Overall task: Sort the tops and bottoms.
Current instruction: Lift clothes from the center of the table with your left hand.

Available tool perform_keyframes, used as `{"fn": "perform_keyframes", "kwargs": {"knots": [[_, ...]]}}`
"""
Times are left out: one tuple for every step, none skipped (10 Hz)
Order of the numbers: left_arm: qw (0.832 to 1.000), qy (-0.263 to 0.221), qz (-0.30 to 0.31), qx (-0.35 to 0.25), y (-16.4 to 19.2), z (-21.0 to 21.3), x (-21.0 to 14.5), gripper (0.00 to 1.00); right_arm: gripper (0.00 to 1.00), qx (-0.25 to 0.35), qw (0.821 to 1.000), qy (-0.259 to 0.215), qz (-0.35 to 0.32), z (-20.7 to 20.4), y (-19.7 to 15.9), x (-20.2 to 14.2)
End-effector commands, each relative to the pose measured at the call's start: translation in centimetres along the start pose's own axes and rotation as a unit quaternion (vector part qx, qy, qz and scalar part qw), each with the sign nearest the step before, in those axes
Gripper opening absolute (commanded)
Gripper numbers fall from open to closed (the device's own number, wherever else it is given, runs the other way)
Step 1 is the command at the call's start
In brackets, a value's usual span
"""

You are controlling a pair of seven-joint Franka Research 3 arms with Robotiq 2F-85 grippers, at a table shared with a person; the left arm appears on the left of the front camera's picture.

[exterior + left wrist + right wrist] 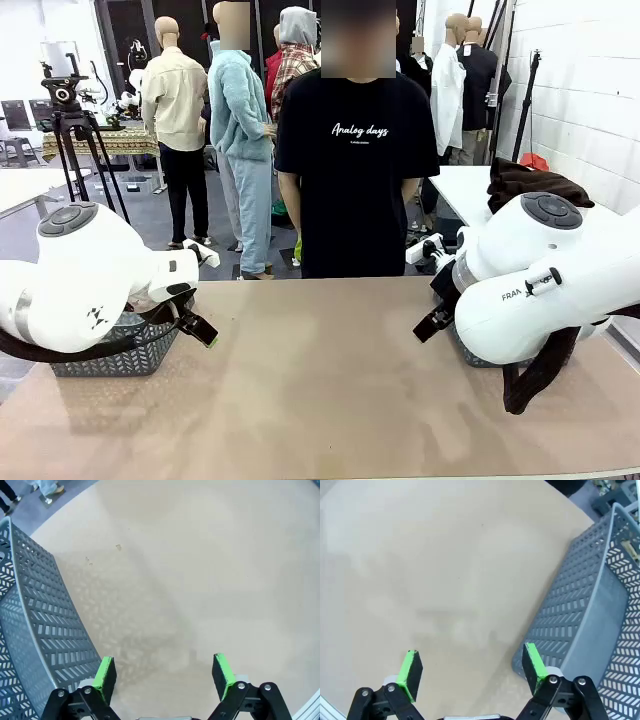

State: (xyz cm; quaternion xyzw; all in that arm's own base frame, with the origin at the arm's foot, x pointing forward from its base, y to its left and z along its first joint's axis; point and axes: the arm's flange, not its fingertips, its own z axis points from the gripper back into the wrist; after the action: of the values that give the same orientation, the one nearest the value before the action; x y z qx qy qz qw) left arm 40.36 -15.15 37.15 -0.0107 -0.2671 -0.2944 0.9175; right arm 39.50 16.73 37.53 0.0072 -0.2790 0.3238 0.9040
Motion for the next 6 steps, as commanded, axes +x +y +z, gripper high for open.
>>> {"fn": "perform_keyframes", "kwargs": {"knots": [[1.0,0.0,0.0,0.0,0.0,0.0,0.0,1.0,1.0,0.0,1.0,0.0,0.0,-0.01,0.02,-0.01],[1.0,0.0,0.0,0.0,0.0,0.0,0.0,1.0,1.0,0.0,1.0,0.0,0.0,-0.01,0.02,-0.01],[1.0,0.0,0.0,0.0,0.0,0.0,0.0,1.0,1.0,0.0,1.0,0.0,0.0,-0.01,0.02,-0.01],[1.0,0.0,0.0,0.0,0.0,0.0,0.0,1.0,1.0,0.0,1.0,0.0,0.0,-0.01,0.02,-0.01],[1.0,0.0,0.0,0.0,0.0,0.0,0.0,1.0,1.0,0.0,1.0,0.0,0.0,-0.01,0.02,-0.01],[1.0,0.0,0.0,0.0,0.0,0.0,0.0,1.0,1.0,0.0,1.0,0.0,0.0,-0.01,0.02,-0.01]]}}
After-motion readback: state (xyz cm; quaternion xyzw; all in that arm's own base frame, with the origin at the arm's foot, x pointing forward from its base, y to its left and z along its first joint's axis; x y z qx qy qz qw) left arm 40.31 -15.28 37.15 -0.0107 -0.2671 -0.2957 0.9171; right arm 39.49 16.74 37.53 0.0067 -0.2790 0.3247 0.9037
